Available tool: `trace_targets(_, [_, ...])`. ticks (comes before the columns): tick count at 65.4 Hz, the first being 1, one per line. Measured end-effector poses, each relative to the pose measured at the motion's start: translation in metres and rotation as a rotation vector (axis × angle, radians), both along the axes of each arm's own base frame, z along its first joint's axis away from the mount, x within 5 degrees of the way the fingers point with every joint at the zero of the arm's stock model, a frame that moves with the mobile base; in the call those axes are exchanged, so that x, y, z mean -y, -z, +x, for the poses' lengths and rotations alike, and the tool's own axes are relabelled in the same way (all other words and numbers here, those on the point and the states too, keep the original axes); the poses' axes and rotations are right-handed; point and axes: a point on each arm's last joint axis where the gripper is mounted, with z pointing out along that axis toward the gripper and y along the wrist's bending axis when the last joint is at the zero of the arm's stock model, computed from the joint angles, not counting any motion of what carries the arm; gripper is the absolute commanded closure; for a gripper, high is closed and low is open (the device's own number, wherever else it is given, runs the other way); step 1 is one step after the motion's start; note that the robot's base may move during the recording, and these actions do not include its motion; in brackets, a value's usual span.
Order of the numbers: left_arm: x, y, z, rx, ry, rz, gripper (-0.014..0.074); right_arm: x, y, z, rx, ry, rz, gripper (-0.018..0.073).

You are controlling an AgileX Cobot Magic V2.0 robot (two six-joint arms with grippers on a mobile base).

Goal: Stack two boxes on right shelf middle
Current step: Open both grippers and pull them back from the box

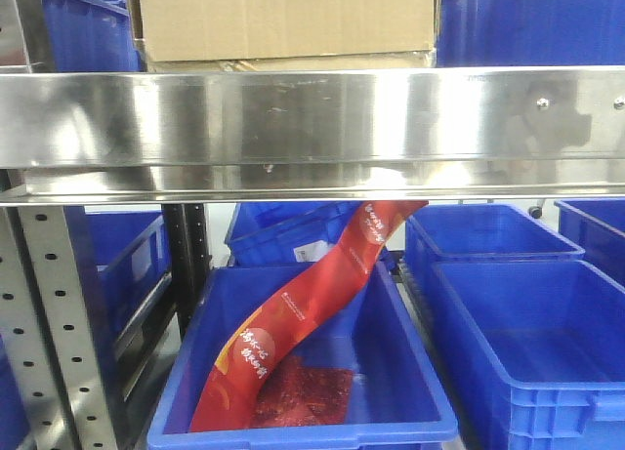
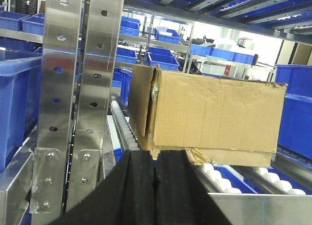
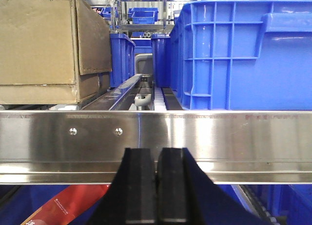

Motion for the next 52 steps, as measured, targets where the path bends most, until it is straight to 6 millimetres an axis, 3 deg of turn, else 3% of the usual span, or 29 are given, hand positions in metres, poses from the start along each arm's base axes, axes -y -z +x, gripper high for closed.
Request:
trace_targets(14, [-0.001,0.006,0.003,0.026,-0.030,0.018,0.0691,0.000,0.000,0.000,0.000,0.000,0.000,0.0721])
trace_targets(26, [-0.008,0.050,0.012,-0.061,-0.149,0.037,0.0691,0.000,0.000,0.000,0.000,0.000,0.000,0.0721])
trace_targets(37, [-0.012,0.090,0.007,-0.109,-0.209,0.040,0.0691,0.000,0.000,0.000,0.000,0.000,0.000,0.0721])
trace_targets(52, [-0.012,0.118,-0.001,-0.064,-0.212,0.037,0.0691,0.000,0.000,0.000,0.002,0.000,0.001,0.0721])
